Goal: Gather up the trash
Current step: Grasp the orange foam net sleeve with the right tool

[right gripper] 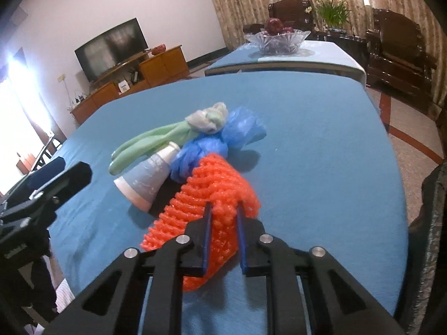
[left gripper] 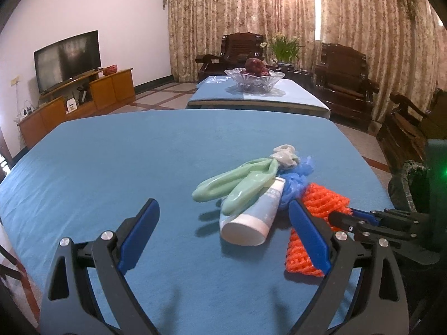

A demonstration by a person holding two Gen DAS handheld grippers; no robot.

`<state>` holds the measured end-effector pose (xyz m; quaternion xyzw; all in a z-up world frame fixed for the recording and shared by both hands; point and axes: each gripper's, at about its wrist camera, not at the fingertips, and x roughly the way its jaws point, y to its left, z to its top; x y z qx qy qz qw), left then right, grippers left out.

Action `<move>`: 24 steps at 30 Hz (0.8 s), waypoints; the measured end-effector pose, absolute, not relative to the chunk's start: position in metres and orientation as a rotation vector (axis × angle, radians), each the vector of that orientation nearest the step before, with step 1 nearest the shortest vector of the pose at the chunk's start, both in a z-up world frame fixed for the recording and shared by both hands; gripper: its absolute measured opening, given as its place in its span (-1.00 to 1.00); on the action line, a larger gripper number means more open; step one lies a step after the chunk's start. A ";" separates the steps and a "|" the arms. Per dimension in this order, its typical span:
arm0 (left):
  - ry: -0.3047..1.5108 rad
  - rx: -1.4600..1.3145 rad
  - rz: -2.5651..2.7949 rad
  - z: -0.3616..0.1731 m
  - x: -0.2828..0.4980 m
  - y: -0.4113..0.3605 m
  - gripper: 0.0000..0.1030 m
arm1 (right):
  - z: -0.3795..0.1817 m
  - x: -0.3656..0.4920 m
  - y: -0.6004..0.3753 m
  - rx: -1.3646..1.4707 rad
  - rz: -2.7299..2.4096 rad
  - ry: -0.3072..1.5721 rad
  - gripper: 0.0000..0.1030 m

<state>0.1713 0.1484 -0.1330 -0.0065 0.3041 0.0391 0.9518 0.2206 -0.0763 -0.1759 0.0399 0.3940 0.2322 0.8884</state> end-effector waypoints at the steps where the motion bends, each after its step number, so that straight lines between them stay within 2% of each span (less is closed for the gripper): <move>1: 0.617 -0.015 0.077 -0.132 0.173 0.147 0.77 | -0.174 0.221 -0.078 0.088 0.482 0.815 -0.70; 9: 0.607 -0.021 0.062 -0.132 0.193 0.141 0.75 | -0.147 0.231 -0.108 0.121 0.431 0.760 -0.70; 17: 0.650 -0.032 0.035 -0.141 0.220 0.137 0.42 | -0.150 0.248 -0.122 0.129 0.386 0.762 -0.70; 24: 0.715 -0.058 0.011 -0.156 0.236 0.137 -0.06 | -0.154 0.249 -0.121 0.128 0.396 0.771 -0.70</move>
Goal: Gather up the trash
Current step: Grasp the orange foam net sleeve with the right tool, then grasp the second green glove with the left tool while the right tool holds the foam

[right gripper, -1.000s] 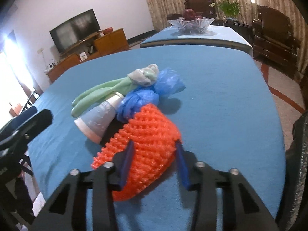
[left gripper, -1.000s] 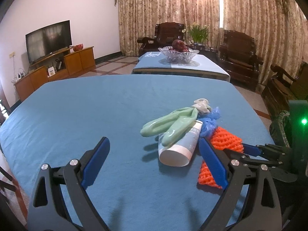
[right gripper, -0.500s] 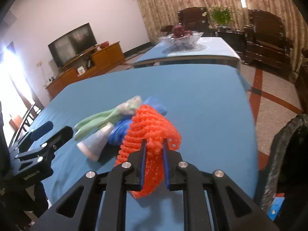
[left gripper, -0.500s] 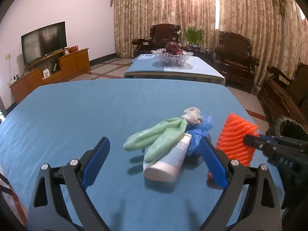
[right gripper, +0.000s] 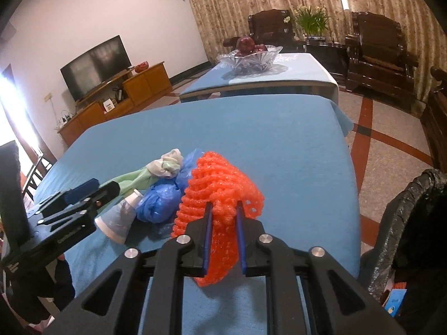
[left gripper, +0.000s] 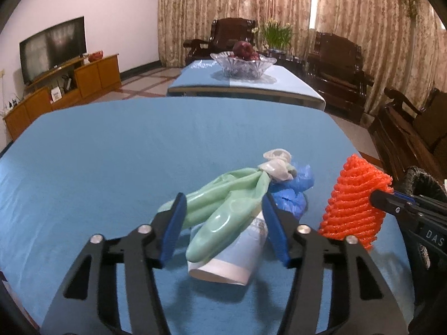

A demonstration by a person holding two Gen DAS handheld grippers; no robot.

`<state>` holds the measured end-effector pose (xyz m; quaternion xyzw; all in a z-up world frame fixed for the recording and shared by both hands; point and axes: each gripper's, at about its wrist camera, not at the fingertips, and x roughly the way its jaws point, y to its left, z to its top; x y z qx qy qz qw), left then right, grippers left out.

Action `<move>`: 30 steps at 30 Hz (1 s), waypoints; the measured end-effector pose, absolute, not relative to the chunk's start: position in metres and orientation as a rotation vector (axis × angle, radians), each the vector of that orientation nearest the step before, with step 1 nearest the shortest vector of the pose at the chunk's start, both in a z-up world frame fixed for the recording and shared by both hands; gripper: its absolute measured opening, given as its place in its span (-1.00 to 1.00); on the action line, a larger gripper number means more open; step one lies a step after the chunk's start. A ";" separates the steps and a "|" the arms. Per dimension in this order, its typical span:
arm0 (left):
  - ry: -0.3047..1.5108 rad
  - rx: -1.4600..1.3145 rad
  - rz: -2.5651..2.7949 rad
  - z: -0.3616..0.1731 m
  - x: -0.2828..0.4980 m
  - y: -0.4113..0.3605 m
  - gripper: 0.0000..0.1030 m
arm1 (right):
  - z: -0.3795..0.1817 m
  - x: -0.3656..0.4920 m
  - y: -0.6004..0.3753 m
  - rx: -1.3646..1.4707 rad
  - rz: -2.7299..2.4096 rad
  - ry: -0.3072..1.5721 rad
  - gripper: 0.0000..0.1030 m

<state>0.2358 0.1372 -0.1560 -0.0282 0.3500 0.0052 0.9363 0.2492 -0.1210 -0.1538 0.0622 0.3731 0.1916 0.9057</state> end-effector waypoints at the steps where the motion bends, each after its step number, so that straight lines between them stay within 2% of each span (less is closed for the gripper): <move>1: 0.724 -0.064 0.007 -0.158 0.236 0.138 -0.18 | -0.154 0.249 -0.121 0.130 0.397 0.772 -0.70; 8: 0.747 -0.098 -0.005 -0.166 0.241 0.140 -0.61 | -0.150 0.248 -0.123 0.141 0.400 0.768 -0.70; 9: 0.745 -0.099 -0.003 -0.165 0.241 0.141 -0.85 | -0.149 0.248 -0.123 0.143 0.399 0.766 -0.70; 16: 0.701 -0.101 -0.003 -0.150 0.237 0.141 -0.92 | -0.135 0.246 -0.127 0.154 0.404 0.729 -0.70; 30: 0.593 -0.105 -0.035 -0.100 0.225 0.131 -0.95 | -0.105 0.237 -0.132 0.158 0.412 0.674 -0.70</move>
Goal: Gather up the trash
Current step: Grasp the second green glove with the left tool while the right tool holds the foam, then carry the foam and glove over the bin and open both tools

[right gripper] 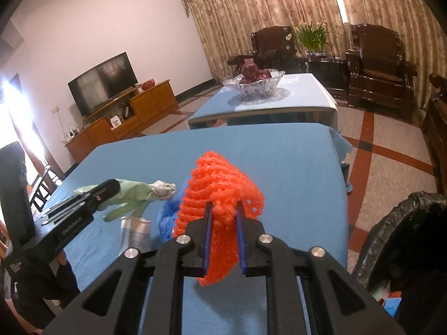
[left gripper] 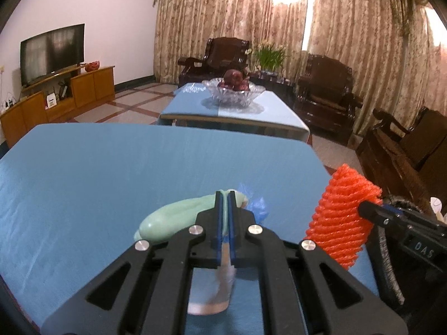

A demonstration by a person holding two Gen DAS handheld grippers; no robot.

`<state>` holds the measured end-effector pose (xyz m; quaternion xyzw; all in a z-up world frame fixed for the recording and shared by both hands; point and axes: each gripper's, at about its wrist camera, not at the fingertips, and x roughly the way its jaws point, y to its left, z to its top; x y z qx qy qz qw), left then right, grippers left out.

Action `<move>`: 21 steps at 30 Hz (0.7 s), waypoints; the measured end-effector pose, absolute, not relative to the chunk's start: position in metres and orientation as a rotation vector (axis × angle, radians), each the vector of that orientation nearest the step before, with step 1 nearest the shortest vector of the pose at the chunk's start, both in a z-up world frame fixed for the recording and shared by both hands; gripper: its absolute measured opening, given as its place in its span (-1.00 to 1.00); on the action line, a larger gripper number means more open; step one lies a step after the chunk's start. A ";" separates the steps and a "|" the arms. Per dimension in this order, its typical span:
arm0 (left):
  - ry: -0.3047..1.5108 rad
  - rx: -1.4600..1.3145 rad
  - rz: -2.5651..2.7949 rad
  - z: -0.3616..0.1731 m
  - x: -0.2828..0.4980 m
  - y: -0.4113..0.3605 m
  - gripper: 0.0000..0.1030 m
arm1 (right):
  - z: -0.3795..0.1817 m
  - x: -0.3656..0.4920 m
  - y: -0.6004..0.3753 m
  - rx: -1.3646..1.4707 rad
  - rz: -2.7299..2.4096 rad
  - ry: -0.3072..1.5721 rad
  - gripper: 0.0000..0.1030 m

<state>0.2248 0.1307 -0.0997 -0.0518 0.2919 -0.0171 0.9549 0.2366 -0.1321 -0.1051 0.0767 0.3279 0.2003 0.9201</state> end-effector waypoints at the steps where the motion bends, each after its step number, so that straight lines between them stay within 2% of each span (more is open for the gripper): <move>1: 0.583 -0.110 -0.040 -0.094 0.223 0.130 -0.95 | -0.103 0.236 -0.132 0.154 0.410 0.671 -0.70; 21: 0.489 -0.103 -0.157 -0.030 0.196 0.071 -0.95 | -0.036 0.197 -0.171 0.145 0.375 0.563 -0.70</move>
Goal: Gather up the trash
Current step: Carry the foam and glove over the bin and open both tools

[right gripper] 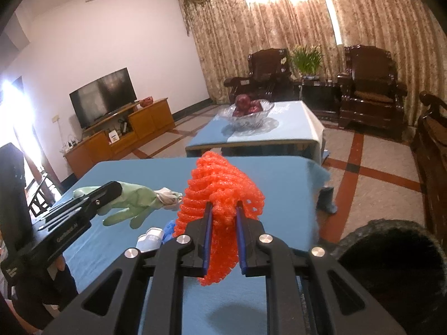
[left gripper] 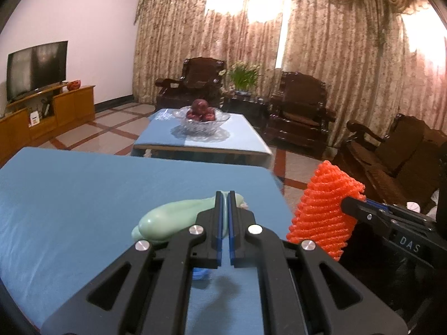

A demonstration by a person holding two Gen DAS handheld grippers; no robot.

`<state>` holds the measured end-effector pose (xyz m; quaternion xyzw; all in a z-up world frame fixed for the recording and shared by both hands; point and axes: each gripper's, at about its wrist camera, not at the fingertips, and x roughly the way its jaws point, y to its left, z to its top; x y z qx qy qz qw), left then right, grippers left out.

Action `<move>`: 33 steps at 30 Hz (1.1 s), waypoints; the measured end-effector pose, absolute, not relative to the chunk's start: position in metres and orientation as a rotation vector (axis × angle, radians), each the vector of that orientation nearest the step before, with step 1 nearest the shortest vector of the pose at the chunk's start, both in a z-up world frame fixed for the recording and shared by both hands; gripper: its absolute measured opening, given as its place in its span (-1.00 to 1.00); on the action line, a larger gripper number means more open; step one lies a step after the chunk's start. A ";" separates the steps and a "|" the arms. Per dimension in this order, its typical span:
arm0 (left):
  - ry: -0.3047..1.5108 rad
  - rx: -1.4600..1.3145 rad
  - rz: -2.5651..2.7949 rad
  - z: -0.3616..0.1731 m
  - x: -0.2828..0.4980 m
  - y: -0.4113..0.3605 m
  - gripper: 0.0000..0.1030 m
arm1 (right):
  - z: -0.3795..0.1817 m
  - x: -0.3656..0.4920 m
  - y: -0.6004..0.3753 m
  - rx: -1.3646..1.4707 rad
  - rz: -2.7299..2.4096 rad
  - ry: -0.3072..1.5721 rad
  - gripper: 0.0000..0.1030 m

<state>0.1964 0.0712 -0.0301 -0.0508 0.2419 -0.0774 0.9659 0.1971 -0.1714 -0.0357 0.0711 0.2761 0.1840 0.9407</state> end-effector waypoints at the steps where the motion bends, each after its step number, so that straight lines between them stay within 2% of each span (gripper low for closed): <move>1: 0.484 -0.101 -0.168 -0.026 0.194 0.065 -0.95 | -0.033 0.195 -0.173 0.144 0.372 0.558 -0.70; 10: 0.475 -0.090 -0.258 -0.016 0.179 0.011 -0.95 | -0.018 0.170 -0.206 0.129 0.311 0.530 -0.70; 33: 0.536 -0.013 -0.559 -0.046 0.162 -0.147 -0.95 | -0.031 0.108 -0.352 0.178 0.019 0.526 -0.70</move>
